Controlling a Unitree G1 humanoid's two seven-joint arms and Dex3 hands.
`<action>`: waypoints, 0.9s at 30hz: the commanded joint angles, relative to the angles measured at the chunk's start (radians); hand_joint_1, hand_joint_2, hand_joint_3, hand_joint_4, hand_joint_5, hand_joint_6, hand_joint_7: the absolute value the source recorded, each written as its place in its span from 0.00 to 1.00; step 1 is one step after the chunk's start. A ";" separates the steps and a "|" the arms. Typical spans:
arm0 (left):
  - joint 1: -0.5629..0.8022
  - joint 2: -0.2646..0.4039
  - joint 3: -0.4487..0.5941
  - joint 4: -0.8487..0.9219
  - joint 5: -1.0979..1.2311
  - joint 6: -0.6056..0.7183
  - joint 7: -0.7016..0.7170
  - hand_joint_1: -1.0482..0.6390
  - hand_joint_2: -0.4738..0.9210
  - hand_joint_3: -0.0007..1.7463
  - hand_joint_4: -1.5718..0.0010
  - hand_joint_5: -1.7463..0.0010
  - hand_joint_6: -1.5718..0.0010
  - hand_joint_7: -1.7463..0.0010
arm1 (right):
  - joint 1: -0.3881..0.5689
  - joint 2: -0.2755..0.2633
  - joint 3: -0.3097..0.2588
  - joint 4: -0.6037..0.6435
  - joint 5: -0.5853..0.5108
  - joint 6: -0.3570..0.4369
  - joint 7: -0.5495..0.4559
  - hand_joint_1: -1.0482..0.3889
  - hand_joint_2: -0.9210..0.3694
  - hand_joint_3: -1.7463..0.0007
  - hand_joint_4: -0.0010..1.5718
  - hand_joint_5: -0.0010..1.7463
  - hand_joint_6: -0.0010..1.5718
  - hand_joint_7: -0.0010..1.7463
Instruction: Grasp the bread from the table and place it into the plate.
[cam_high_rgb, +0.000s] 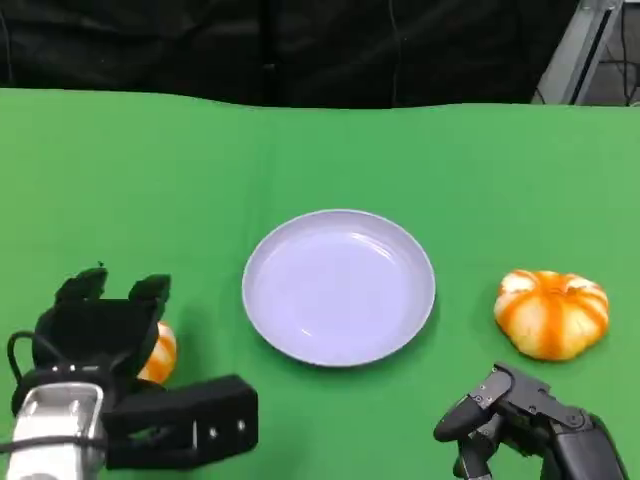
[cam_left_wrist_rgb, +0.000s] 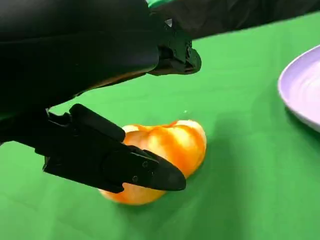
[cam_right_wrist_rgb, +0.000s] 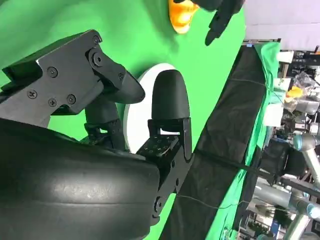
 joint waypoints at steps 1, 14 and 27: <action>-0.062 0.027 -0.018 0.112 -0.035 0.059 -0.040 0.28 1.00 0.02 0.94 0.96 0.85 0.99 | 0.009 0.001 -0.001 -0.020 0.002 0.013 -0.007 0.72 0.31 0.33 0.39 0.93 0.44 0.76; -0.133 0.091 -0.098 0.227 -0.153 0.080 -0.115 0.31 1.00 0.09 0.70 0.35 0.65 0.99 | -0.004 -0.004 -0.002 -0.006 0.000 0.007 -0.008 0.72 0.30 0.34 0.39 0.93 0.44 0.76; -0.053 0.147 -0.019 0.184 -0.390 -0.242 0.233 0.44 0.98 0.20 0.47 0.00 0.60 0.00 | 0.006 0.005 0.008 -0.006 0.001 0.012 -0.015 0.71 0.30 0.35 0.40 0.93 0.45 0.75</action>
